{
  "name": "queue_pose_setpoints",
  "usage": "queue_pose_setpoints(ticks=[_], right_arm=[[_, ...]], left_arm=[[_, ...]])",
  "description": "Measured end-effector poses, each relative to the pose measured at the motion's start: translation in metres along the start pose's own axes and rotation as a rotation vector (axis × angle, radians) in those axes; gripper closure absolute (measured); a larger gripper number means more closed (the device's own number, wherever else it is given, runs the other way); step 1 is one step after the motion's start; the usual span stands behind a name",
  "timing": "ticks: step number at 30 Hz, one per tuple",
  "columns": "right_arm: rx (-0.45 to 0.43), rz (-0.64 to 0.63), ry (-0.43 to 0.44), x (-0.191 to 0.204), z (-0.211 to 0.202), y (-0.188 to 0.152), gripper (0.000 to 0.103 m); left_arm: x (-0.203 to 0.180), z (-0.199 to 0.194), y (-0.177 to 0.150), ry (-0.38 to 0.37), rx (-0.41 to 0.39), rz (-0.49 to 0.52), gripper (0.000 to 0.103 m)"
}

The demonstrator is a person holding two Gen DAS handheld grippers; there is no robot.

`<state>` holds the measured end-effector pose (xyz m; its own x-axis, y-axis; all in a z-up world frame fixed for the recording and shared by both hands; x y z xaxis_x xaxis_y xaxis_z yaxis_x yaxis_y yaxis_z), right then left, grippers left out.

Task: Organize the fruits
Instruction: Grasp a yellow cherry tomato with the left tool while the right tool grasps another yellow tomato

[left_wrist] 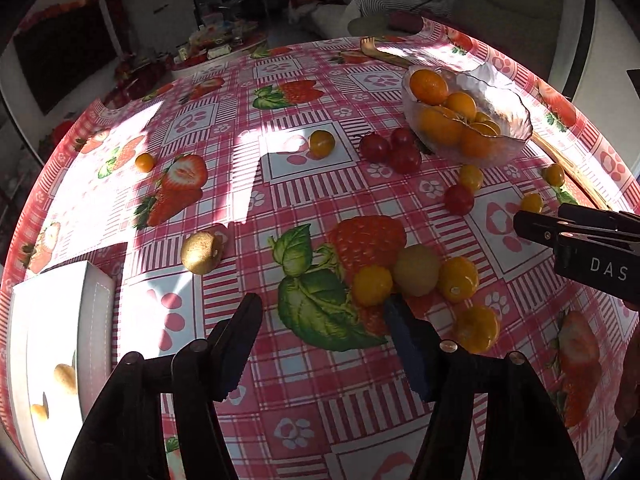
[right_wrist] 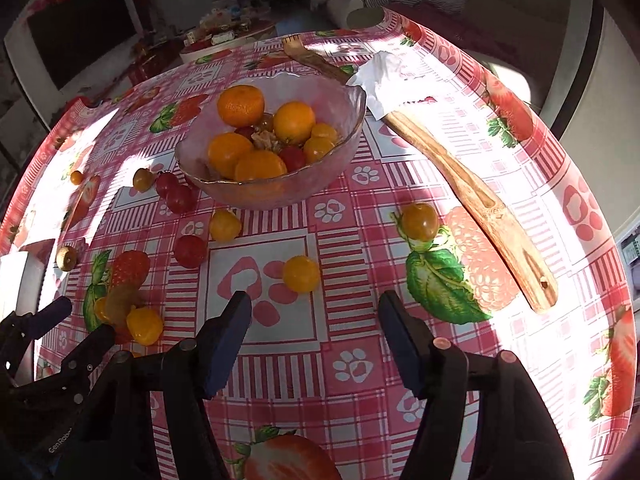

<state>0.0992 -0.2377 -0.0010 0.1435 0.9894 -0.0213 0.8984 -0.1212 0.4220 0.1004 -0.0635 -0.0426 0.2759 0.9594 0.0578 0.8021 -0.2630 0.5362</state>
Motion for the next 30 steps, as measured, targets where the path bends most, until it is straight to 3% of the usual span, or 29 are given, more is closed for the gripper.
queue_pose_setpoints(ticks=[2, 6, 7, 10, 11, 13, 30], right_arm=[[-0.004, -0.011, -0.013, 0.003, 0.003, 0.003, 0.033], [-0.010, -0.028, -0.027, 0.006, 0.006, 0.007, 0.036], [-0.012, -0.032, -0.035, 0.007, 0.006, 0.007, 0.042], [-0.015, -0.034, -0.033, 0.006, 0.006, 0.011, 0.062], [-0.014, -0.035, -0.027, 0.005, 0.006, 0.011, 0.073], [-0.010, -0.025, 0.002, 0.003, 0.005, 0.012, 0.082], [0.044, 0.025, 0.157, -0.004, -0.039, -0.049, 0.081]], left_arm=[[-0.002, 0.003, 0.004, -0.004, -0.003, 0.006, 0.037], [-0.009, 0.006, 0.009, -0.035, -0.010, 0.012, 0.054], [-0.012, 0.006, 0.010, -0.049, -0.011, 0.013, 0.063], [-0.018, 0.006, 0.010, -0.072, -0.012, 0.018, 0.076], [-0.019, 0.005, 0.010, -0.082, -0.013, 0.018, 0.079], [-0.021, 0.004, 0.008, -0.085, -0.009, 0.014, 0.081], [-0.009, -0.035, -0.045, -0.144, 0.014, -0.096, 0.081]])
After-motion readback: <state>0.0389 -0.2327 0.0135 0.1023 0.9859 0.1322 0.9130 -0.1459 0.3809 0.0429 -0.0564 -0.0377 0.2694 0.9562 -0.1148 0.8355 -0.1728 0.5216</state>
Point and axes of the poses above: each gripper's, at about its wrist camera, not at the fingertips, and z roughly the way its jaws point, x to its left, y to its top, the point moved 7 cm from there along z, roughly the way its jaws point, and after that the axes turned 1 degree about -y, right-handed, at the moved point
